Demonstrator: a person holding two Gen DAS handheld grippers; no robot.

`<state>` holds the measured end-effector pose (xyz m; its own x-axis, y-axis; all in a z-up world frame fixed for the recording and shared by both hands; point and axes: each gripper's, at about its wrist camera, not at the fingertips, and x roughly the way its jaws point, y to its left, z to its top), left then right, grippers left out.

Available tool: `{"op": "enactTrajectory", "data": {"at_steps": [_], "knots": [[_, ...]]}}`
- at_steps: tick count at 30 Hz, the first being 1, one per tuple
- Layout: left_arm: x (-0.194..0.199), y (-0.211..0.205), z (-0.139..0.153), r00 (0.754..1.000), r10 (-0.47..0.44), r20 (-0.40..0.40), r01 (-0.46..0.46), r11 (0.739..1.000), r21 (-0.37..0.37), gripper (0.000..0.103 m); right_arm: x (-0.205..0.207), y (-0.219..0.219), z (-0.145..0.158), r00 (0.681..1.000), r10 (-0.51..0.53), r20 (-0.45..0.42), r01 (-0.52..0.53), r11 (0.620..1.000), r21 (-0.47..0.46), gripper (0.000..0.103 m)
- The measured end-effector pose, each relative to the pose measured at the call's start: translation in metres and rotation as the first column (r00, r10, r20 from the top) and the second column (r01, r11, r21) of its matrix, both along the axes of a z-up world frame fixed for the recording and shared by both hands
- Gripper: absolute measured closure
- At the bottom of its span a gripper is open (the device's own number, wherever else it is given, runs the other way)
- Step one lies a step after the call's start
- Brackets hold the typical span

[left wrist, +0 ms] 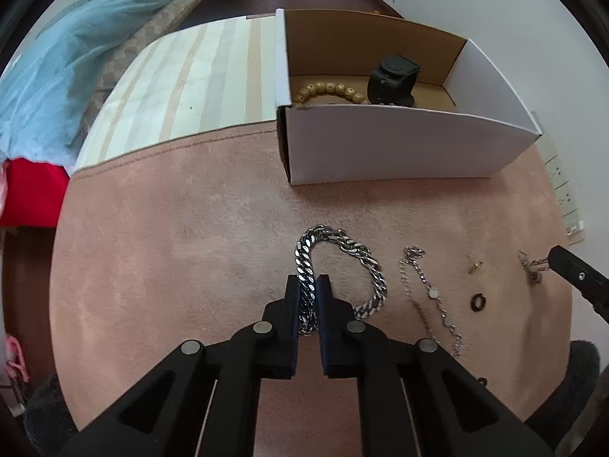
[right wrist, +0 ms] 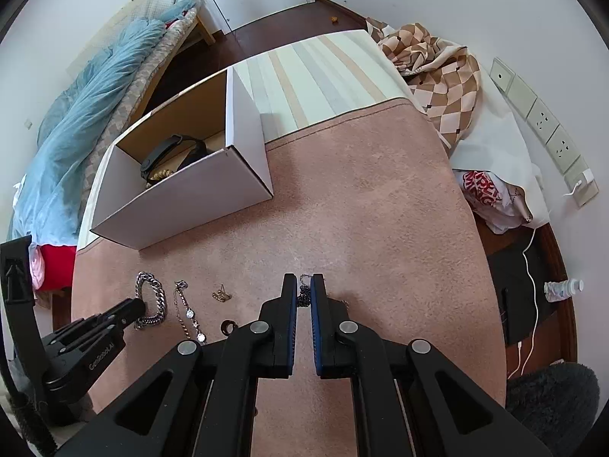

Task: Organize jewelry
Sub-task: 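Carry both pieces into the white box and open both tools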

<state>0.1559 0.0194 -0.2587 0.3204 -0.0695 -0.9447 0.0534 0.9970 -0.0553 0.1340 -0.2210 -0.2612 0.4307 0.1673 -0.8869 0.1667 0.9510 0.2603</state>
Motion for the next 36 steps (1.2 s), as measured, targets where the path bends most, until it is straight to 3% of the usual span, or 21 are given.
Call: {"op": "enactTrajectory", "data": {"at_steps": [10,22,29,32,36], "knots": [[-0.020,0.042,0.046,0.995,0.068,0.071,-0.059,0.990,-0.126,0.097,-0.003,0.000,0.030,0.998,0.008,0.059,-0.011,0.998,0.059,0.096],[-0.022,0.041,0.128,0.981,0.054,0.189,-0.008,0.972,-0.233,0.097,0.012,0.015,0.084,0.987,0.063,0.146,-0.084,0.986,0.142,0.096],[0.013,0.032,0.182,0.962,0.007,0.273,0.063,0.967,-0.248,0.098,0.045,0.028,0.134,0.968,0.114,0.223,-0.150,0.977,0.151,0.096],[0.041,0.027,0.187,0.962,-0.017,0.271,0.083,0.968,-0.235,0.098,0.072,0.035,0.148,0.962,0.142,0.234,-0.180,0.973,0.146,0.096],[0.080,0.023,0.175,0.974,-0.037,0.223,0.092,0.967,-0.239,0.097,0.110,0.043,0.145,0.966,0.172,0.194,-0.201,0.969,0.144,0.096]]}}
